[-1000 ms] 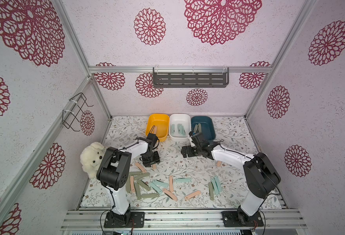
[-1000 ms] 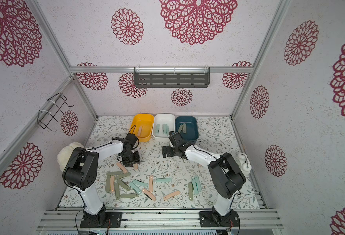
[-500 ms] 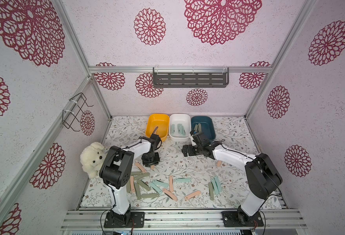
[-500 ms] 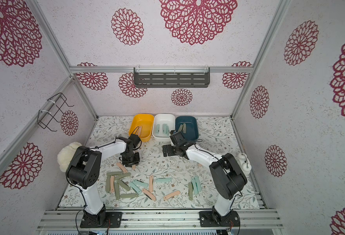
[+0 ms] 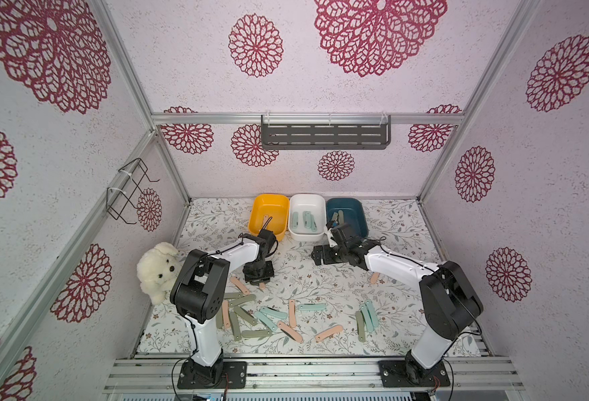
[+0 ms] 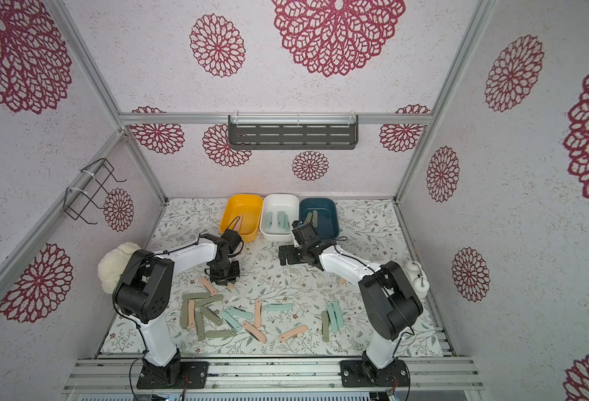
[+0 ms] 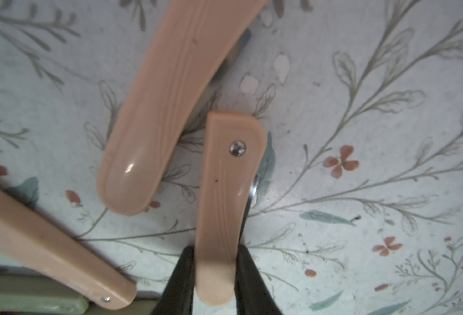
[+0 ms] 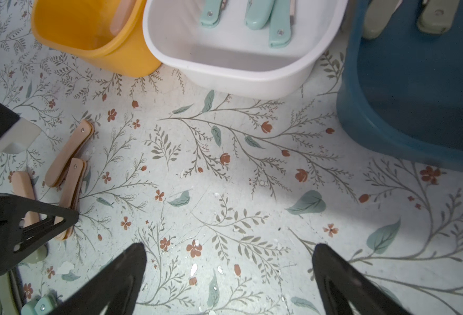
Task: Place the fruit knives into the storage box by color
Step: Pick up the fruit knife from the center of the board, then place the fruit knife in the storage box.
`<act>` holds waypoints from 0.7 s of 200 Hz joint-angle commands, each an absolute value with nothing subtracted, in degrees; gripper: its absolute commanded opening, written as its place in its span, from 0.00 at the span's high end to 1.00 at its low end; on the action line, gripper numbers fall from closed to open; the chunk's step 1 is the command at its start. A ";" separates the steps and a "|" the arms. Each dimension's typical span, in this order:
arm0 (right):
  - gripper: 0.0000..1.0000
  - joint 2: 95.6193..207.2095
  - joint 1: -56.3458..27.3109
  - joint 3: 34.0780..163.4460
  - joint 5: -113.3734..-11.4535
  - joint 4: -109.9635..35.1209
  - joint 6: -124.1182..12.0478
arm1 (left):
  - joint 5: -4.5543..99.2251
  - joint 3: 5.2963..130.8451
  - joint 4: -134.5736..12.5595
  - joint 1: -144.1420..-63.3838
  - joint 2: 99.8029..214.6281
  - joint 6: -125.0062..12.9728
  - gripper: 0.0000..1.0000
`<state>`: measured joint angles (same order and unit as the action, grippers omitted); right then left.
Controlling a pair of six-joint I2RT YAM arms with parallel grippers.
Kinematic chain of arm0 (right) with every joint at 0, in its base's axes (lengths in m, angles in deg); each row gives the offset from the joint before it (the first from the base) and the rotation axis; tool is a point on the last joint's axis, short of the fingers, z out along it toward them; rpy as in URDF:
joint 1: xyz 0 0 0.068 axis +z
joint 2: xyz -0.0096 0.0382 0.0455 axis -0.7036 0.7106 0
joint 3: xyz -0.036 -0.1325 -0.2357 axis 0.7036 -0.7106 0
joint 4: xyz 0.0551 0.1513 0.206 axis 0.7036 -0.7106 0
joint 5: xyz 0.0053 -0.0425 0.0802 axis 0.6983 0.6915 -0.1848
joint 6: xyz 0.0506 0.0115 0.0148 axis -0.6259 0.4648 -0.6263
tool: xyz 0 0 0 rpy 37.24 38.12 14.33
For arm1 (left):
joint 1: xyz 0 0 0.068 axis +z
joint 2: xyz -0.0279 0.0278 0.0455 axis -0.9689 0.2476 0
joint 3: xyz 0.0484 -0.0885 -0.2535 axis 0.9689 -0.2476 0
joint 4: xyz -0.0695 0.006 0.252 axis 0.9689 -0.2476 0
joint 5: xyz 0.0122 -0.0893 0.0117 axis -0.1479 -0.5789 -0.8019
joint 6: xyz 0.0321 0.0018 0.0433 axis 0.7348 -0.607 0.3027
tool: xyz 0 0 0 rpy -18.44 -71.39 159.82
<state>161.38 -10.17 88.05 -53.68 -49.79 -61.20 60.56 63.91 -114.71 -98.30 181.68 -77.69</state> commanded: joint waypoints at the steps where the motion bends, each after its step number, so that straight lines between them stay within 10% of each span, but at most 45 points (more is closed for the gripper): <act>1: 0.01 160.80 -10.01 91.12 -54.79 -49.94 -61.05 | 61.05 65.58 -115.30 -98.69 178.03 -76.77 0.84; 73: 0.01 162.91 -8.78 94.86 -54.02 -49.67 -60.85 | 63.98 75.34 -120.08 -97.89 173.09 -74.40 0.83; 140: 0.01 175.85 -9.75 113.04 -52.57 -51.35 -54.40 | 64.50 107.53 -126.11 -90.26 195.85 -66.29 0.83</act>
<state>171.69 -8.97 106.10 -53.44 -51.67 -58.57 63.31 99.28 -122.88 -92.75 186.75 -70.13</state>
